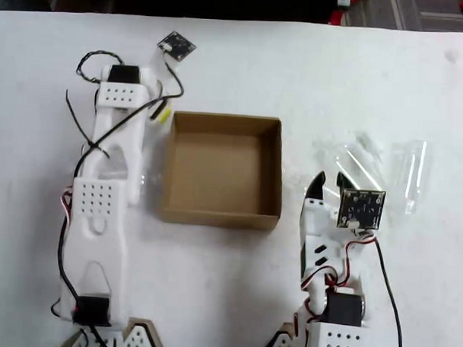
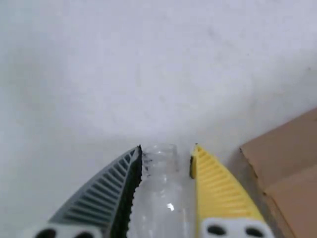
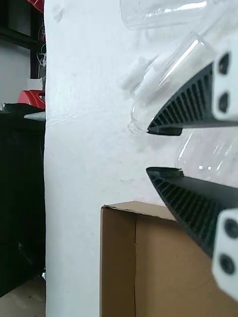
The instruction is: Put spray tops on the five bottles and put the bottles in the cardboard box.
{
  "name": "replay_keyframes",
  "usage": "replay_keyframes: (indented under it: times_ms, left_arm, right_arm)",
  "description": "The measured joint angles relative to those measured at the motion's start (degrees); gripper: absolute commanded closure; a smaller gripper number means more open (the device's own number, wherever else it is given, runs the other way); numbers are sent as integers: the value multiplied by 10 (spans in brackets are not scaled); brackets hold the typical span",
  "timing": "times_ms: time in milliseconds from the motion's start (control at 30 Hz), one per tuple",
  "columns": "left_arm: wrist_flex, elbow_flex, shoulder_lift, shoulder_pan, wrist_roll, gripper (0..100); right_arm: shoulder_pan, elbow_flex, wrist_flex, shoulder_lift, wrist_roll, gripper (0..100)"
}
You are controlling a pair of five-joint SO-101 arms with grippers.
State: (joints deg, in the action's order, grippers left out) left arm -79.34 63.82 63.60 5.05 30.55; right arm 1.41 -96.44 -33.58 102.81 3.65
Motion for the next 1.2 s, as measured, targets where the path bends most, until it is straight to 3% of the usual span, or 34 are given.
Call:
replay_keyframes:
  times_ms: [300,633,767,867,1067,1200]
  left_arm:
    - [-1,7,0,-1,3,968]
    - [-211,270,-1,-41,3,969]
    - [-228,279,-24,-54,1,978]
    - [-229,279,-70,-53,-56,979]
    - [-229,280,-188,-71,-245,979]
    - [-229,280,-269,-92,-276,979]
  right_arm:
    - [0,0,0,0,0,903]
    - [0,0,0,0,0,903]
    - [0,0,0,0,0,903]
    - [0,0,0,0,0,903]
    - [0,0,0,0,0,903]
    - [0,0,0,0,0,903]
